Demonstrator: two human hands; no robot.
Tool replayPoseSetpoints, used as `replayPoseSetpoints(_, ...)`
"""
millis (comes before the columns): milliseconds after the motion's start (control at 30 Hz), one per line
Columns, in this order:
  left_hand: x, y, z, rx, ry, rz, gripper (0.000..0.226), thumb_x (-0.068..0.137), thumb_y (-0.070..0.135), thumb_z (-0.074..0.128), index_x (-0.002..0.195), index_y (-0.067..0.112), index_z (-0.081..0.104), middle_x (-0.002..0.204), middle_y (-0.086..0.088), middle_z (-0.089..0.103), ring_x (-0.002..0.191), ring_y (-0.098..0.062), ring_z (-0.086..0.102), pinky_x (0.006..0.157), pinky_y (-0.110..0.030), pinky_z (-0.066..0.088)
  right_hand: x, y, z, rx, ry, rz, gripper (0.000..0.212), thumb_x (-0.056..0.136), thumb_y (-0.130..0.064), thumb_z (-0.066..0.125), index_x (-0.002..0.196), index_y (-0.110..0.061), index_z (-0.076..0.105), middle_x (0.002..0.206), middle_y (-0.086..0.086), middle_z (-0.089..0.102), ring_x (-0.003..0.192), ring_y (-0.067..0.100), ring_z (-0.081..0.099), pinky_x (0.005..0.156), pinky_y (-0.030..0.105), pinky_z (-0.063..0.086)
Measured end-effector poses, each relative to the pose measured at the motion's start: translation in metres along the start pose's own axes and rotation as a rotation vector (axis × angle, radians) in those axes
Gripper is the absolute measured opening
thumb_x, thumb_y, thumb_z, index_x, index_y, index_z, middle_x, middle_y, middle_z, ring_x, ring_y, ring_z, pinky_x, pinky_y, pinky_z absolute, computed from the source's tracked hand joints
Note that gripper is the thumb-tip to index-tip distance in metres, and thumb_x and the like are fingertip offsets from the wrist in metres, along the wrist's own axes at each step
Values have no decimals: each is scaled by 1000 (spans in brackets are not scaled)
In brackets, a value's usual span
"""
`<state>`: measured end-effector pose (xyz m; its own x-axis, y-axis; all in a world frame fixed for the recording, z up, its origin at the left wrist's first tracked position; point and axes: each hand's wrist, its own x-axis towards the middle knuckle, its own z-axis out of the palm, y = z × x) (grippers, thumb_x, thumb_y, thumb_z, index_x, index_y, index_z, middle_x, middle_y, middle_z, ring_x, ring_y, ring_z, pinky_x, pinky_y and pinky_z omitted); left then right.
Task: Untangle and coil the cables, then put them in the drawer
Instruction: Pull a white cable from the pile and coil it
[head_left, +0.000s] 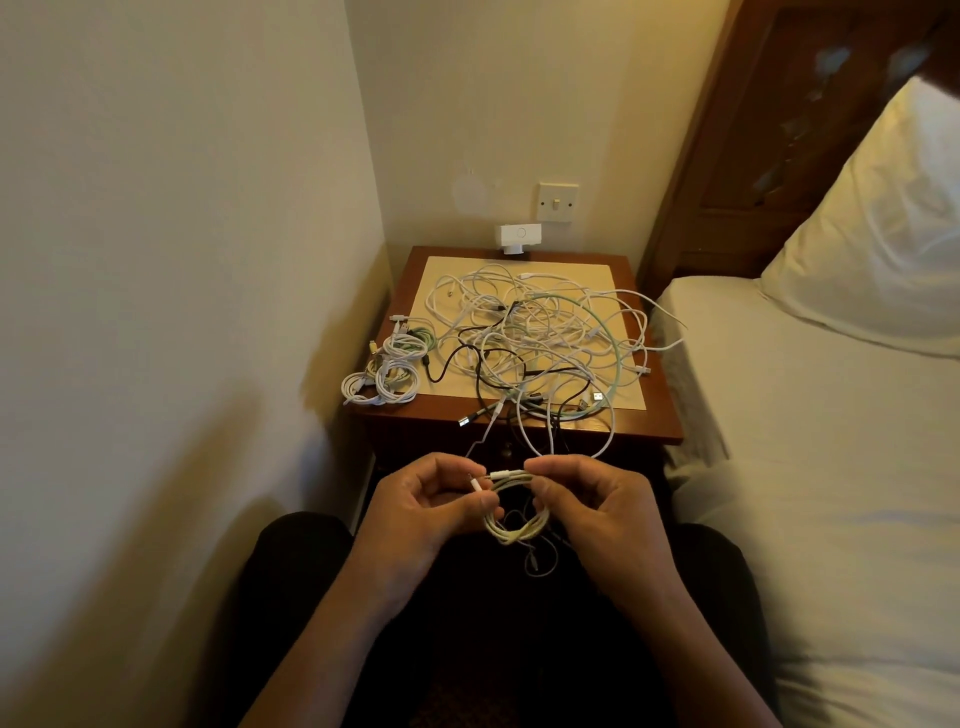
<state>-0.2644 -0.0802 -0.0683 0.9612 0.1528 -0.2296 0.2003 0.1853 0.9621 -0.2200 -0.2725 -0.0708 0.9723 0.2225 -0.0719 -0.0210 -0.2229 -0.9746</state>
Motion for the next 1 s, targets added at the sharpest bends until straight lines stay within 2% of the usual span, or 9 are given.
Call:
replayPoseSetpoints(100,0,-7,4,147,109,80,36,84,8,78,117,15,68,101,-10,76,91,-23,77,79,-31,62,4,3,5,27,2,-1,22,95,-14,70,112,-27,75,99,-10,77,93,10,74,84,36,63)
replayPoseSetpoints(233,11,-10,6,104,203,21,18,87,8,76,105,9,74,95,-8,77,87,-22,76,74,-28,63,16,11,15,3,-32,-13,31,96,-20,70,125,-29,70,110,-13,76,105,2,71,91,31,60)
replayPoseSetpoints(333,43,-9,-4,-31,378,15,16,88,4,74,104,5,73,93,-9,77,87,-23,77,74,-32,64,23,18,12,-90,-30,2,38,97,-28,68,134,-36,63,120,-14,69,113,0,64,91,23,56)
replayPoseSetpoints(433,89,-10,-15,-192,525,-8,13,90,0,72,102,4,68,94,-11,75,83,-20,76,71,-28,64,25,25,4,-131,-13,33,32,99,-26,67,127,-40,66,119,-14,66,113,0,61,85,17,52)
replayPoseSetpoints(567,152,-32,-24,-276,636,-114,16,89,-1,75,101,5,66,103,-13,72,90,-19,73,72,-28,63,24,32,-3,-132,-17,58,27,99,-23,66,120,-40,68,115,-17,68,110,-3,62,84,17,52)
replayPoseSetpoints(667,175,-53,-25,-177,682,-163,16,87,-1,77,100,5,70,103,-13,74,89,-18,73,74,-27,62,23,35,-11,-115,-13,79,26,99,-22,66,118,-39,69,114,-17,69,105,-3,66,81,17,55)
replayPoseSetpoints(800,180,-60,-20,-77,677,-117,21,87,-1,77,107,5,74,99,-8,75,89,-17,74,77,-27,62,25,43,-22,-130,37,79,24,100,-22,65,115,-39,71,111,-15,71,102,-5,66,76,19,57)
replayPoseSetpoints(867,181,-58,-21,53,669,-76,21,87,4,79,107,10,74,98,-4,73,87,-16,73,70,-25,62,27,46,-25,-119,28,103,24,100,-21,65,116,-38,71,111,-16,71,100,-6,66,72,16,56)
replayPoseSetpoints(1000,186,-56,-24,186,649,-60,19,85,8,81,102,13,73,95,-6,74,76,-15,73,57,-19,58,36,58,-19,-129,-4,143,23,100,-23,65,118,-37,70,115,-17,71,108,-3,65,80,16,52)
